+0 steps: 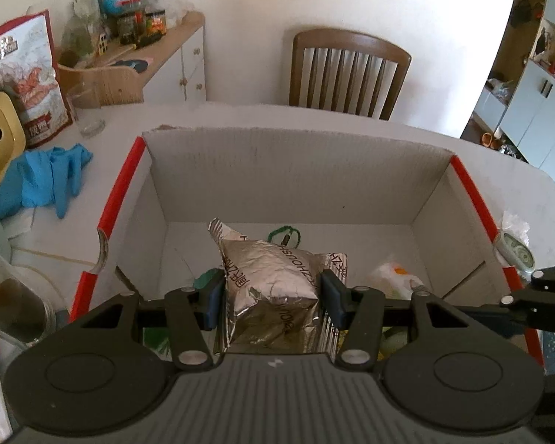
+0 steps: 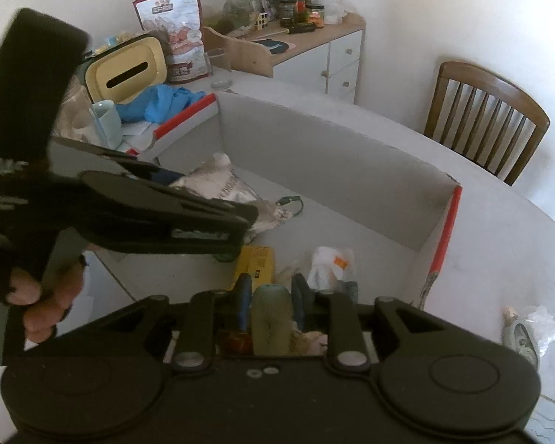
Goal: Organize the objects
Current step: 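Carry the snack bag and beige cylinder over the box with both grippers, then open both grippers to release the snack bag and cylinder into the box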
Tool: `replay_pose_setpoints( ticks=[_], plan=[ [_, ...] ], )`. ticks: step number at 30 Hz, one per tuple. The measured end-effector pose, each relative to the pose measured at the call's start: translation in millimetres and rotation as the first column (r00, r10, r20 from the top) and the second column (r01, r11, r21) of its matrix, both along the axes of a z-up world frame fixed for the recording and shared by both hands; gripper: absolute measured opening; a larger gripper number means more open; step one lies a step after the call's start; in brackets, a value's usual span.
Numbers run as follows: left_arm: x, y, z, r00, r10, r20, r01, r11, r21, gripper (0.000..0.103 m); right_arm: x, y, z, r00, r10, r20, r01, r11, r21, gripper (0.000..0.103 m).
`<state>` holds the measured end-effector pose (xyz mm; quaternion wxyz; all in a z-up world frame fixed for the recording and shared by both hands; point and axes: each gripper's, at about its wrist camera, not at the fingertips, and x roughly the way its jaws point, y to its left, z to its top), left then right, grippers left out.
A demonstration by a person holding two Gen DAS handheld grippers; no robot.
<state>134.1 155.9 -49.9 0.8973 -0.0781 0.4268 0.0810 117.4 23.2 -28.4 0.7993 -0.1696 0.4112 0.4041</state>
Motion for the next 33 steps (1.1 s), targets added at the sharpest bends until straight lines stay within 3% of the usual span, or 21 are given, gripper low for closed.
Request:
replay_pose_setpoints(
  ticks=[4, 8, 12, 19, 22, 33],
  plan=[
    [1, 3, -5, 1.000, 0.010, -0.025, -0.010, 1.000, -0.020, 0.054, -3, -2, 1, 1.000, 0.008, -0.013, -0.008, 1.000, 0.011, 0.028],
    [-1, 2, -5, 1.000, 0.013, -0.017, -0.013, 1.000, -0.016, 0.069, -5, -6, 2, 0.999, 0.014, -0.031, -0.014, 1.000, 0.023, 0.030],
    [-4, 0, -1, 1.000, 0.014, -0.004, -0.014, 1.000, -0.014, 0.073, -5, -12, 4, 0.999, 0.012, -0.038, -0.011, 0.999, 0.030, 0.031],
    [-15, -10, 10, 1.000, 0.011, 0.024, -0.011, 1.000, -0.004, 0.077, -7, -25, 12, 0.999, 0.000, -0.043, 0.002, 0.999, 0.053, 0.035],
    [-21, -17, 16, 0.999, 0.004, 0.035, -0.004, 1.000, 0.003, 0.077, -9, -33, 17, 0.999, -0.010, -0.035, 0.012, 0.998, 0.064, 0.045],
    [-41, -50, 41, 0.996, -0.030, 0.087, 0.029, 0.999, 0.017, 0.077, -13, -68, 36, 0.999, -0.029, -0.014, 0.030, 0.994, 0.105, 0.049]
  ],
)
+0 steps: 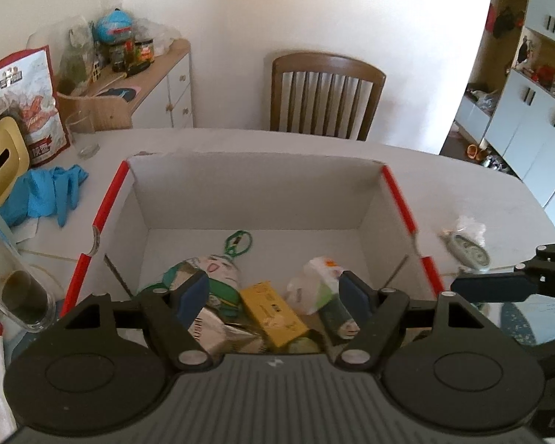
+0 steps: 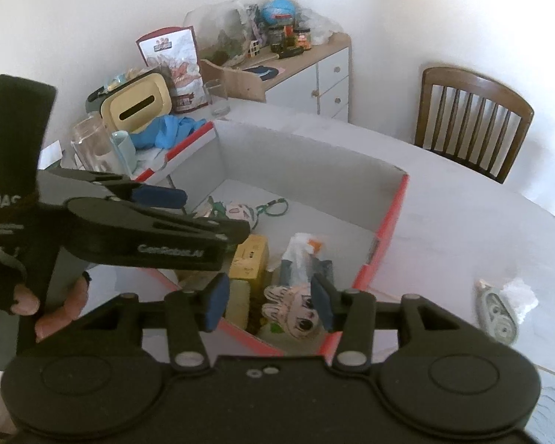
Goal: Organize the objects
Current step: 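Open both grippers to release the snack bag and cylinder into the box, then move both grippers back toward the teal sharpener and tape dispenser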
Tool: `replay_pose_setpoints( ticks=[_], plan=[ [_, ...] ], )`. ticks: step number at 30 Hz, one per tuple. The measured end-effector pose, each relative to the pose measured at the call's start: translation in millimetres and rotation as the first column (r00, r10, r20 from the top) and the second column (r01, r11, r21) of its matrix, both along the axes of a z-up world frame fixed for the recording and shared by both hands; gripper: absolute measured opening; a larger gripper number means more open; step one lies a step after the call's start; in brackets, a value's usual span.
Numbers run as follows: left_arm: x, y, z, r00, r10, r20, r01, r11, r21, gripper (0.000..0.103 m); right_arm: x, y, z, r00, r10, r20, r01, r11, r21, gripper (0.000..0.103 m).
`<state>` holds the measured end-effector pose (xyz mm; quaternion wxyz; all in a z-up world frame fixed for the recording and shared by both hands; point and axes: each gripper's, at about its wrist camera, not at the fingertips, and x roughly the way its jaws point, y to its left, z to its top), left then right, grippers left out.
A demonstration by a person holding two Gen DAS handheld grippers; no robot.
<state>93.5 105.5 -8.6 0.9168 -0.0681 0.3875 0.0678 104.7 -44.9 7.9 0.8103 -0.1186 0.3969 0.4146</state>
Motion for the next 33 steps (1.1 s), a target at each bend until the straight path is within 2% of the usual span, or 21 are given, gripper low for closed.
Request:
replay_pose_setpoints(
  ticks=[4, 5, 12, 17, 22, 25, 27, 33],
  plan=[
    [-5, -15, 9, 1.000, -0.014, 0.017, 0.014, 1.000, 0.006, 0.079, 0, -17, 4, 1.000, -0.016, 0.009, 0.016, 1.000, 0.012, 0.061],
    [-7, -19, 11, 1.000, -0.017, 0.021, 0.017, 1.000, 0.007, 0.082, 0, -22, 5, 1.000, -0.019, 0.010, 0.019, 1.000, 0.014, 0.061],
    [-12, -49, 24, 0.998, -0.044, 0.042, 0.044, 0.999, 0.010, 0.082, -2, -57, 11, 1.000, -0.028, 0.011, 0.028, 0.999, 0.028, 0.063],
    [-14, -72, 30, 0.997, -0.059, 0.050, 0.059, 0.998, -0.002, 0.086, -2, -84, 15, 0.999, -0.039, 0.025, 0.038, 0.999, 0.035, 0.073],
    [-11, -101, 29, 0.997, -0.072, 0.038, 0.072, 0.997, 0.009, 0.088, 2, -111, 15, 0.998, -0.059, 0.021, 0.058, 0.997, 0.042, 0.080],
    [-10, -118, 28, 0.995, -0.084, 0.043, 0.084, 0.996, 0.009, 0.094, 6, -128, 14, 0.997, -0.070, 0.031, 0.069, 0.997, 0.031, 0.086],
    [-8, -129, 28, 0.995, -0.092, 0.049, 0.091, 0.996, 0.009, 0.099, 9, -141, 14, 0.996, -0.082, 0.036, 0.081, 0.996, 0.024, 0.087],
    [2, -163, 17, 0.991, -0.125, 0.052, 0.125, 0.992, -0.001, 0.103, 30, -183, 9, 0.991, -0.123, 0.045, 0.122, 0.992, 0.008, 0.091]
  ],
)
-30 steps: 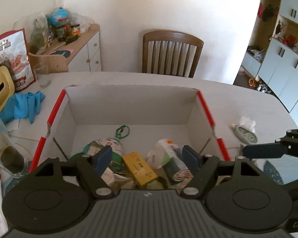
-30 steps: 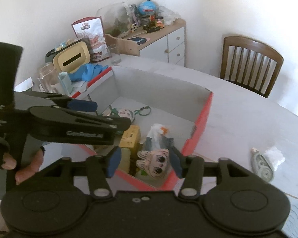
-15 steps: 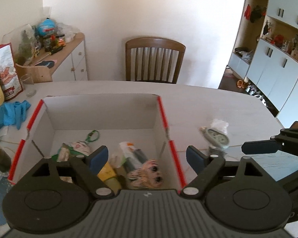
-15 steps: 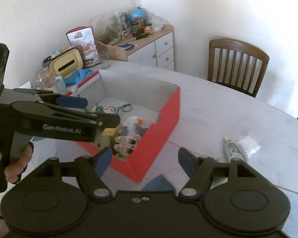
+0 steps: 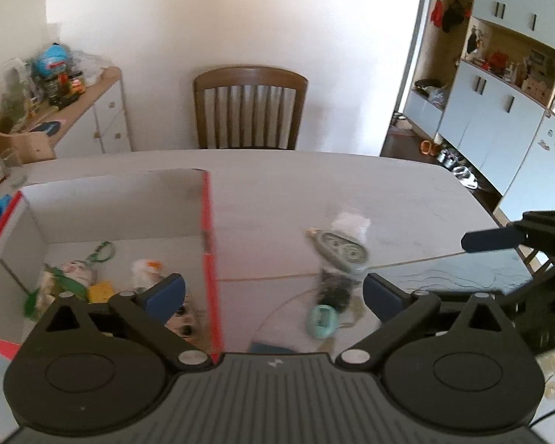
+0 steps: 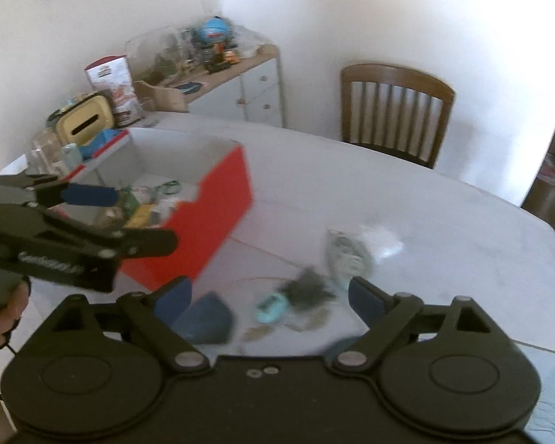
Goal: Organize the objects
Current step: 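Move both grippers back toward the teal sharpener and tape dispenser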
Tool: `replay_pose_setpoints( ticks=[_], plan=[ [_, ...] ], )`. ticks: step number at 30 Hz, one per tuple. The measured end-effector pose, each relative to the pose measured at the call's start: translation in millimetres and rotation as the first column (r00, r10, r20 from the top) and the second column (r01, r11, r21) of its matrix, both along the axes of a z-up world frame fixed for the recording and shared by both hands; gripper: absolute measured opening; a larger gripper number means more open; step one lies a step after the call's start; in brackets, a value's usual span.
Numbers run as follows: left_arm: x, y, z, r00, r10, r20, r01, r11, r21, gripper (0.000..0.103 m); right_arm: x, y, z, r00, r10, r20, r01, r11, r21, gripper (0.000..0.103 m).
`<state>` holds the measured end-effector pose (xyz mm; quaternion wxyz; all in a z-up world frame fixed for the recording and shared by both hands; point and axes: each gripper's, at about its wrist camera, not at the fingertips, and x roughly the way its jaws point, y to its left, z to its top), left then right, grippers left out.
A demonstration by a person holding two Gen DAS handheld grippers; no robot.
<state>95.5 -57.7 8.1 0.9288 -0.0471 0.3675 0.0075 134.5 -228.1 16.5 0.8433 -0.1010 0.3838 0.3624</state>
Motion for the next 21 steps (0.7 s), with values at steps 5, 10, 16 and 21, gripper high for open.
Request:
replay_pose_setpoints(
  ticks=[5, 10, 16, 21],
  plan=[
    [13, -24, -16, 1.000, -0.009, -0.027, 0.009, 1.000, -0.009, 0.103, 23, -35, -9, 0.999, -0.045, -0.022, 0.045, 0.999, -0.004, 0.092],
    [22, -44, -33, 0.999, -0.028, -0.043, 0.028, 1.000, -0.010, 0.103, 44, -54, -18, 0.998, -0.063, -0.032, 0.063, 0.998, -0.014, 0.093],
    [33, -55, -63, 0.997, -0.022, -0.078, 0.023, 1.000, 0.010, 0.103, 73, -56, -38, 0.995, -0.074, -0.065, 0.072, 0.997, -0.023, 0.093],
    [41, -54, -90, 0.995, -0.002, -0.098, 0.003, 1.000, 0.012, 0.103, 93, -46, -60, 0.993, -0.071, -0.099, 0.067, 0.997, -0.040, 0.093]
  ],
)
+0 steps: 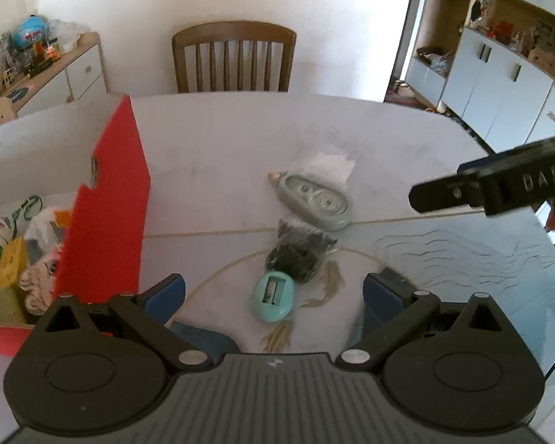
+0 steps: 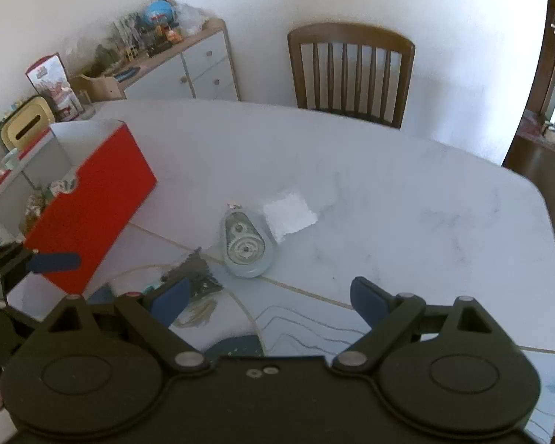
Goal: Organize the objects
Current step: 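Move both grippers back toward the teal sharpener and tape dispenser, then grasp the teal sharpener with the left gripper while the right grasps the grey tape dispenser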
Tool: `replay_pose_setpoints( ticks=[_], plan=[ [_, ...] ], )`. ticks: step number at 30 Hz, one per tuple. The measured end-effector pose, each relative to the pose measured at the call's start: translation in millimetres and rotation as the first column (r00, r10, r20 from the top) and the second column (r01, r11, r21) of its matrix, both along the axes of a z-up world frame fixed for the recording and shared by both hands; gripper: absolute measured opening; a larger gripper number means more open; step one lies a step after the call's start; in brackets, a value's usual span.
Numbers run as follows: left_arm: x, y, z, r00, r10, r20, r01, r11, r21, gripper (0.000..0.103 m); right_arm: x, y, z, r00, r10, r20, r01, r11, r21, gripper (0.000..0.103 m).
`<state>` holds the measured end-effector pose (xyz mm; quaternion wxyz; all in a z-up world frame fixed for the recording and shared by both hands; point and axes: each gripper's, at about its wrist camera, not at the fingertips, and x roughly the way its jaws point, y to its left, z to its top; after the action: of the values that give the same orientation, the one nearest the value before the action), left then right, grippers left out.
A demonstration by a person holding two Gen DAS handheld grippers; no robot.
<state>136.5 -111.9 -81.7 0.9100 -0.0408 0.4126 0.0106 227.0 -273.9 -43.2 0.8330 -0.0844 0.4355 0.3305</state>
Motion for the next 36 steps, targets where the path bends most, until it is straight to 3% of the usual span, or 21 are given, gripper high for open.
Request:
replay_pose_setpoints(
  ticks=[12, 22, 28, 36],
  plan=[
    [13, -1, -33, 1.000, 0.007, 0.011, -0.007, 0.999, 0.031, 0.103, 29, 37, -41, 0.998, 0.019, -0.061, -0.019, 1.000, -0.004, 0.091],
    [14, -2, -43, 1.000, 0.004, 0.013, -0.004, 0.999, 0.047, 0.100, 36, 67, -60, 0.997, 0.050, -0.061, -0.052, 0.998, -0.032, 0.080],
    [16, -7, -46, 1.000, -0.008, 0.009, 0.007, 0.999, 0.035, 0.087, 38, 72, -64, 0.998, 0.039, -0.057, -0.041, 0.998, -0.037, 0.077],
    [17, -11, -42, 1.000, -0.008, 0.009, 0.008, 1.000, 0.018, 0.054, 41, 71, -68, 0.998, -0.022, -0.063, 0.020, 0.999, -0.038, 0.065]
  ],
)
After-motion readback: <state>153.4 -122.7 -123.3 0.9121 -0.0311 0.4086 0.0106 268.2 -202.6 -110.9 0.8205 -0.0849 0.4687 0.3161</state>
